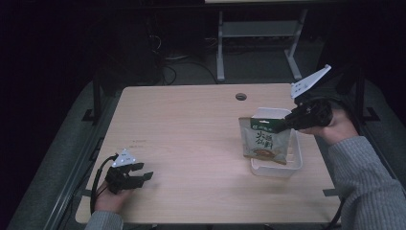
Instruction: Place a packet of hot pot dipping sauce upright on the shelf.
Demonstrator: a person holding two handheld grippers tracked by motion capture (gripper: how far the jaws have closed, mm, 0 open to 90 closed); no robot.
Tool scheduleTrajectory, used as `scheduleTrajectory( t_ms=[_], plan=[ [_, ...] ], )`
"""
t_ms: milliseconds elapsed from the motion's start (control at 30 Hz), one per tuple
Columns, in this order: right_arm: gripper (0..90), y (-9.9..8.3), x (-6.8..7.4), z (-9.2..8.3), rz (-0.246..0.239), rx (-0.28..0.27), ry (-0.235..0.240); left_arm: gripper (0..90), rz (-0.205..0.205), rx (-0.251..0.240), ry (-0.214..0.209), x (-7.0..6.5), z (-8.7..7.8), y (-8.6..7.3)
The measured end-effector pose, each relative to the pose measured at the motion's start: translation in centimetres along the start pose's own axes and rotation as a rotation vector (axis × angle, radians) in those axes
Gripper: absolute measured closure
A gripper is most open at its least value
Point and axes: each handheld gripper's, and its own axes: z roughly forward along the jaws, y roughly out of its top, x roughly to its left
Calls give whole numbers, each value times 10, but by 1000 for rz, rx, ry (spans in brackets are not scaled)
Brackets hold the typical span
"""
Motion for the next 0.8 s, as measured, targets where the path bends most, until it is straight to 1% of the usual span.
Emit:
scheduleTrajectory(
  t_ms=[33,167,233,400,567,600,800],
  plan=[
    [892,-4,0,-3,4,-2,-3,437,-1,-1,0,0,0,0],
    [892,-10,0,-9,4,-4,-8,436,0,-1,0,0,0,0],
    [892,-13,1,-12,11,-2,-10,435,-1,0,-2,1,1,0],
    [892,-19,3,-21,6,-1,-19,435,0,0,-3,0,2,1],
    [892,-23,2,-23,14,-4,-22,434,-4,-1,-3,1,2,1],
    [891,-24,2,-24,11,-10,-21,434,-4,-2,-3,1,2,1],
    [890,-24,2,-24,5,-6,-21,434,-9,-3,-6,1,2,1]
  ],
)
